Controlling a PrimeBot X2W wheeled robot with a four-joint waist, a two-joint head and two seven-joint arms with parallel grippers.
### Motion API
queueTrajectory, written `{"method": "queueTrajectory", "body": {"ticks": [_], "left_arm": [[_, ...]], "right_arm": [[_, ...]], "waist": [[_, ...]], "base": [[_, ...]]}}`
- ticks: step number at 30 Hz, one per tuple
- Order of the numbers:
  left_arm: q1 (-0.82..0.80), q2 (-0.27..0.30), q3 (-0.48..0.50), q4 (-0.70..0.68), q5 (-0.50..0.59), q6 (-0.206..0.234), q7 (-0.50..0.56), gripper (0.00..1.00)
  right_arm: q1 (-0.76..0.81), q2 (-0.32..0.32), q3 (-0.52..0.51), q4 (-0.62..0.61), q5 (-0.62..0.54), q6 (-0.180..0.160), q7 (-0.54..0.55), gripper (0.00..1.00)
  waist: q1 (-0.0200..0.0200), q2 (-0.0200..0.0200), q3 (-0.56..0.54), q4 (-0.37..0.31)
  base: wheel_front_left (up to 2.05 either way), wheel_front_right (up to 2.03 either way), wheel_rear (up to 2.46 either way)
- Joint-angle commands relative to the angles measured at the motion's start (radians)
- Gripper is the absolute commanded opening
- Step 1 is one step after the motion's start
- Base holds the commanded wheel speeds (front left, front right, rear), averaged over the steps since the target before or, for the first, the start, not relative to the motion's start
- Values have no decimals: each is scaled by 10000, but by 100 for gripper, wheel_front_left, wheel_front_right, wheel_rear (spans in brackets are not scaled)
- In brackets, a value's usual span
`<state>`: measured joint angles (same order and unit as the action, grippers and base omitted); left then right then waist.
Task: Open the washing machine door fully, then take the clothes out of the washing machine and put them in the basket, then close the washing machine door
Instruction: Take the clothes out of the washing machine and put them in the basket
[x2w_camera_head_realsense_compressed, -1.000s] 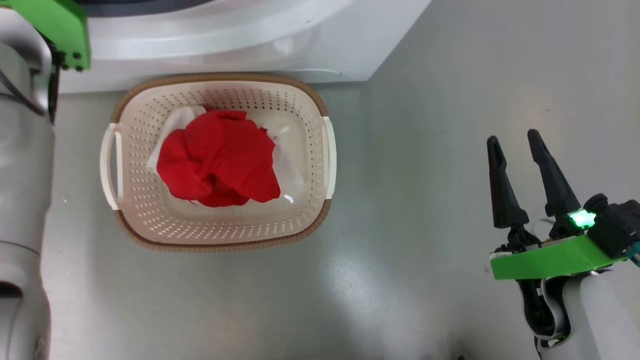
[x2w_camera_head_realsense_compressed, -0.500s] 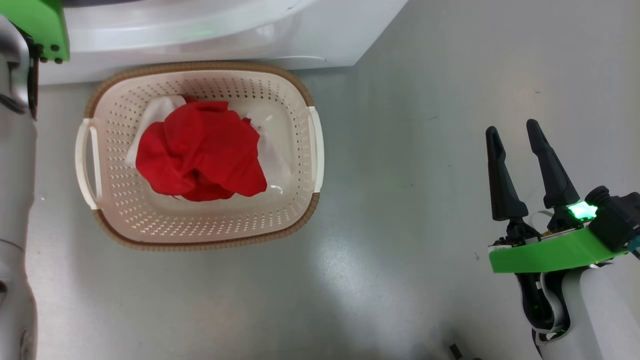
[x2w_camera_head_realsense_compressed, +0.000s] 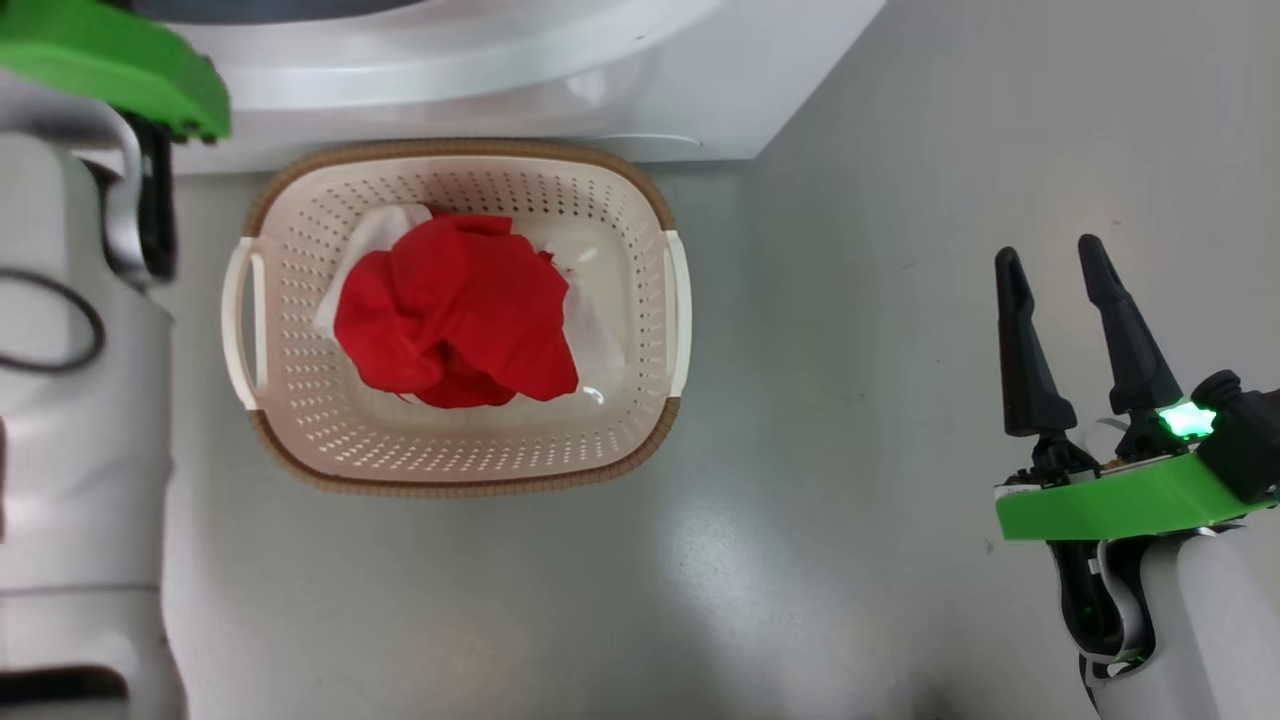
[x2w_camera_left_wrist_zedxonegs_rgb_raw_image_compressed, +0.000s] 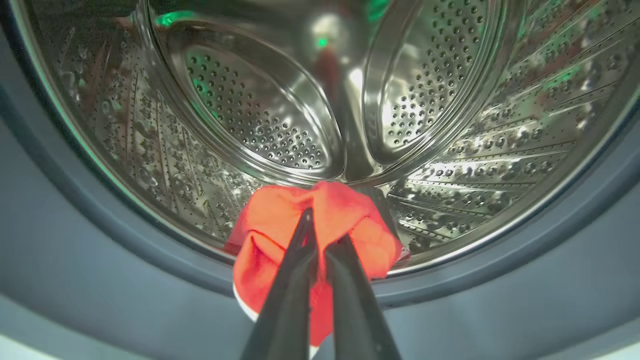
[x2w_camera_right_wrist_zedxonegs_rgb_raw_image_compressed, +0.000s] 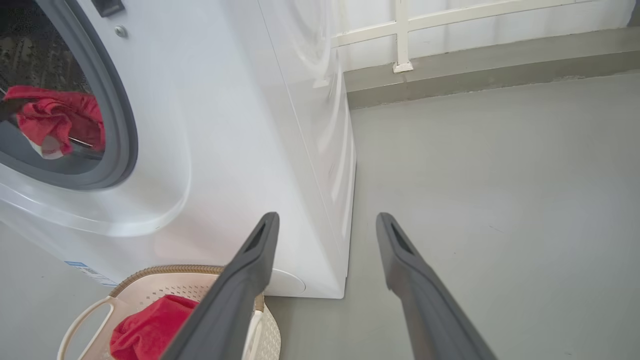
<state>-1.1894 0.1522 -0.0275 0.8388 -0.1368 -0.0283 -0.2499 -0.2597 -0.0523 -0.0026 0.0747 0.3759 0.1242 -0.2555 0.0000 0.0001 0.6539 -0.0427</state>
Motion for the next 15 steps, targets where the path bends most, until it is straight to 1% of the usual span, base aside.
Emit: {"method": "queueTrajectory", "body": {"ticks": [1,8,15], "left_arm": [[564,276,308,-938,-52,-98,-116,0],[2294,-379,947,-3467,29,-340,-117,0],[3569,-808,1277,-5328,106,-703,-117,0]], "right_arm": [[233,20,105,-258,-89,65,-63,100],[504,20,-23,-245,-275,65,-63,100],[757,20,-69,-236,-384,65,-63,100]], "waist": [[0,-1,-201,202],[0,-1,-572,539],[0,-1,-905,742]], "base": [[0,0,0],[0,0,0],[0,0,0]]}}
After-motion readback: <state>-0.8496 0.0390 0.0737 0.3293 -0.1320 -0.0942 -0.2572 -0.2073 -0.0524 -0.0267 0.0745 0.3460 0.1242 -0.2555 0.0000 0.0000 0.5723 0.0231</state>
